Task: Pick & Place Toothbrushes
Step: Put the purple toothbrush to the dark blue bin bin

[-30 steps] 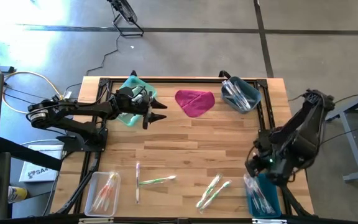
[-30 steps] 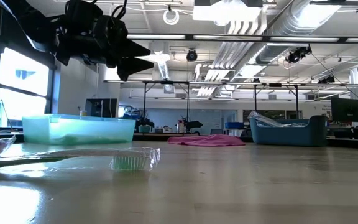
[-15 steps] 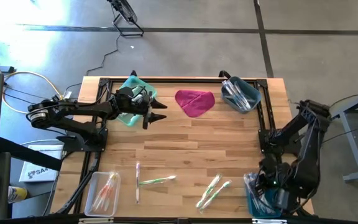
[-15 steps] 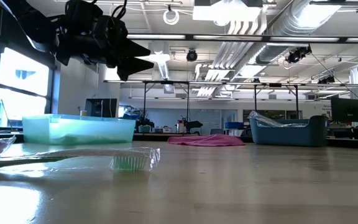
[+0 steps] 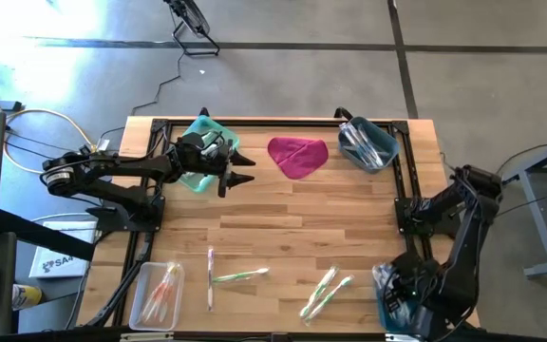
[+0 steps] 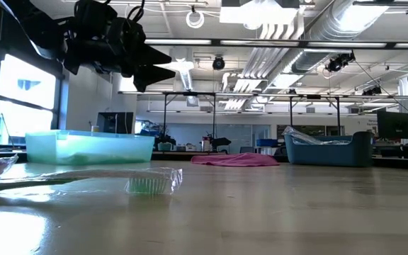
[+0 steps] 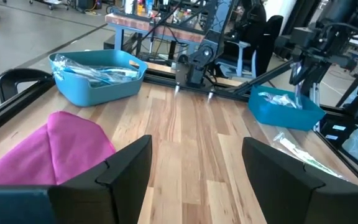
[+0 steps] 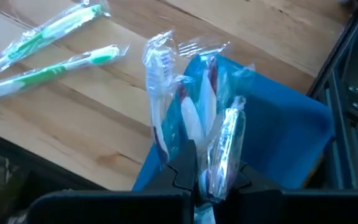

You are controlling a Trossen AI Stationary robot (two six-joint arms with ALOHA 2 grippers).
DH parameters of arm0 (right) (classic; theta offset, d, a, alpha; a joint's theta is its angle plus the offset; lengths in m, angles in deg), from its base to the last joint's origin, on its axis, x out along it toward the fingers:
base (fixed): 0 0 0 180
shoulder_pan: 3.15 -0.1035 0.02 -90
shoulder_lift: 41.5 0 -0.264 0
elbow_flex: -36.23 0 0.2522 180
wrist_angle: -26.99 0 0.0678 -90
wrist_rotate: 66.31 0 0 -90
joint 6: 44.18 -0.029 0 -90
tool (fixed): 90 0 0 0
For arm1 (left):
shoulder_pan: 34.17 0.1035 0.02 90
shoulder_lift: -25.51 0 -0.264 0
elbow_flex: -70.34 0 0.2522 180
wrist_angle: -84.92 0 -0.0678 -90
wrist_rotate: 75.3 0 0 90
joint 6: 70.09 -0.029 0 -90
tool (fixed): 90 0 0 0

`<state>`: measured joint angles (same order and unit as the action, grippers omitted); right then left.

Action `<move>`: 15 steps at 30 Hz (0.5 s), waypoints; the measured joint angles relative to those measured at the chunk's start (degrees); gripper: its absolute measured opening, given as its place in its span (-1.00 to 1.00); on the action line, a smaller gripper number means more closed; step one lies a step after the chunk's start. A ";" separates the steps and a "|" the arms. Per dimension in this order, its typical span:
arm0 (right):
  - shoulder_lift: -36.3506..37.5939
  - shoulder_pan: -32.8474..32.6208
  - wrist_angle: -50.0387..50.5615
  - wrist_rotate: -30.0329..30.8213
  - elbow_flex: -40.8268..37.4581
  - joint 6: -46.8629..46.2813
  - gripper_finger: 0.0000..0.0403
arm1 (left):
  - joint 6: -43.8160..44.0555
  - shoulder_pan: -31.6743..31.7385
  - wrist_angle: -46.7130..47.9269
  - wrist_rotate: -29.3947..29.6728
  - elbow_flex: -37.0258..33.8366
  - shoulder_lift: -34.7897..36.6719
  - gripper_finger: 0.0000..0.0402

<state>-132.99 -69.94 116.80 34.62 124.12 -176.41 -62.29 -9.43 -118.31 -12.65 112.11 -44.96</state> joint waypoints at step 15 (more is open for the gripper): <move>-3.44 0.03 -1.89 1.10 -0.07 0.47 -0.82 | 0.00 0.00 0.02 -0.02 0.02 -0.01 0.23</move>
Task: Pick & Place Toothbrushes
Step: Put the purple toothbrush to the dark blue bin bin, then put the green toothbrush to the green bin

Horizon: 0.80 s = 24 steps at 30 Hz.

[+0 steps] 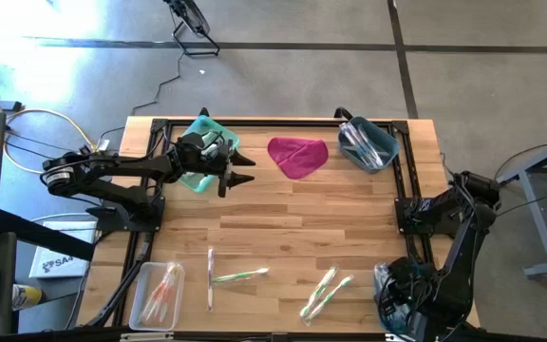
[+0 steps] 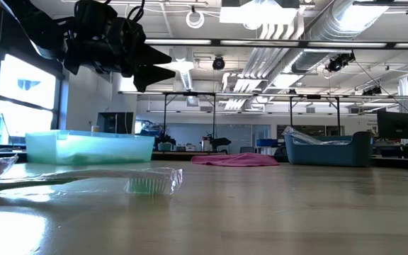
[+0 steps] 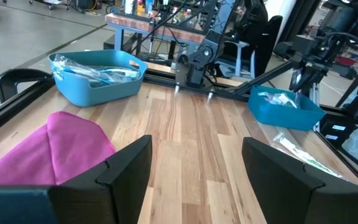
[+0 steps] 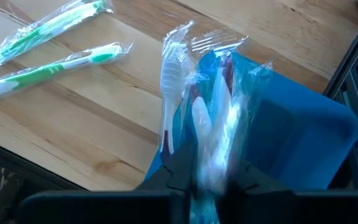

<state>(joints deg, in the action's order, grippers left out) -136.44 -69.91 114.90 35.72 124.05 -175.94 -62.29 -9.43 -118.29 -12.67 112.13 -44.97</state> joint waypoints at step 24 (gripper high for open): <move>6.02 5.64 0.68 -0.44 0.00 12.89 -0.32 | 0.00 0.00 0.05 -0.09 0.00 0.00 0.23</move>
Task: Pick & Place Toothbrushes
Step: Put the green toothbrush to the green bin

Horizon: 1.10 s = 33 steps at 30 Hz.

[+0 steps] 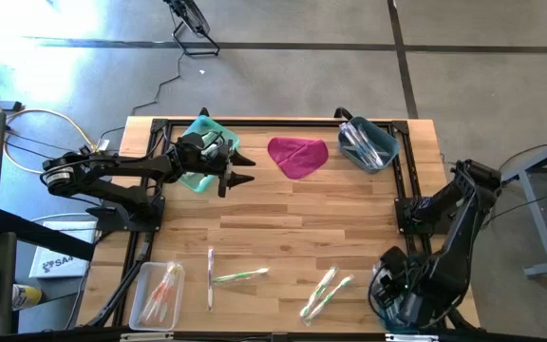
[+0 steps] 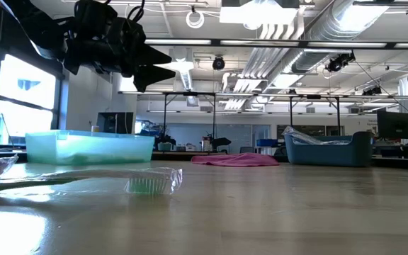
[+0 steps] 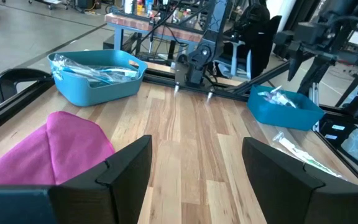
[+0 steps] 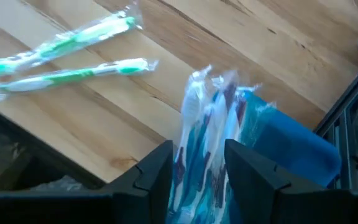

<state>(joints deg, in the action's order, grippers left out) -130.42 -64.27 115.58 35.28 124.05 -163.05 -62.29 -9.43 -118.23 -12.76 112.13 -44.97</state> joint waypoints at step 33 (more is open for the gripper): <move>14.29 30.35 -4.34 12.58 0.02 59.89 -0.42 | -1.95 0.00 11.59 0.09 0.00 0.00 0.23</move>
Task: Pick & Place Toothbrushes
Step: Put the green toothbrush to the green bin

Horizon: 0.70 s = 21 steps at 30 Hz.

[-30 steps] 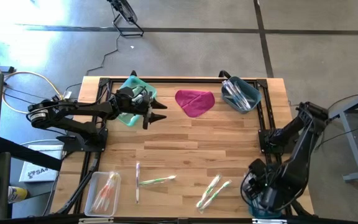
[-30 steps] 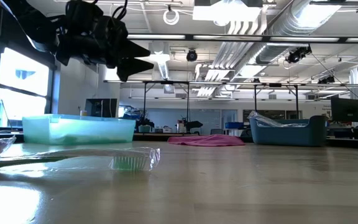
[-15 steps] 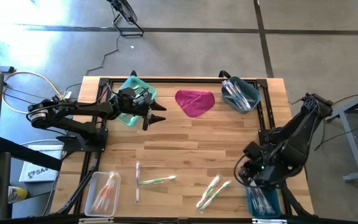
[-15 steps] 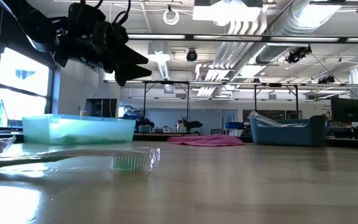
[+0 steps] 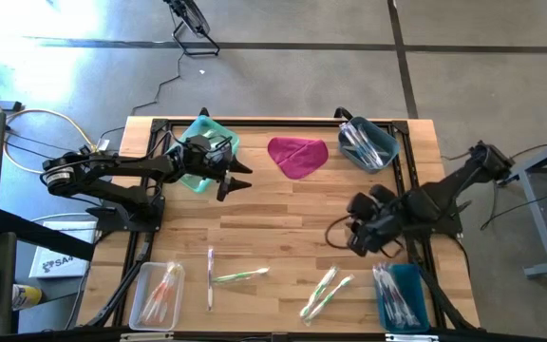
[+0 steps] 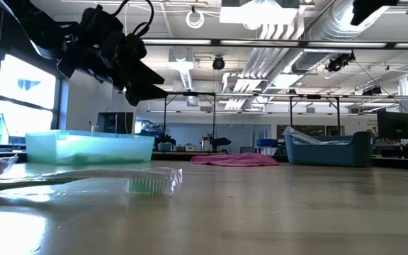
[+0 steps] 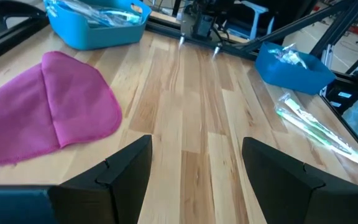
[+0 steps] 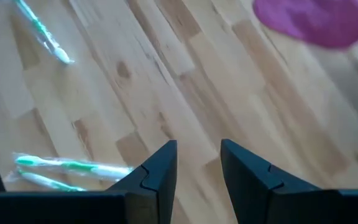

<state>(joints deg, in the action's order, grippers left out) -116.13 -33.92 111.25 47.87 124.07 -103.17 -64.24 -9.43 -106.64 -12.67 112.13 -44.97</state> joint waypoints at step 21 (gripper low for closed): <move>-0.23 21.90 -21.19 -12.62 0.00 42.52 -0.42 | -1.71 0.00 -1.88 -0.17 0.00 0.00 0.23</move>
<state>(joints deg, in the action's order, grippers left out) -116.36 -12.02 90.05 35.24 124.07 -60.64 -65.94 -9.43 -108.52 -12.84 112.13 -44.97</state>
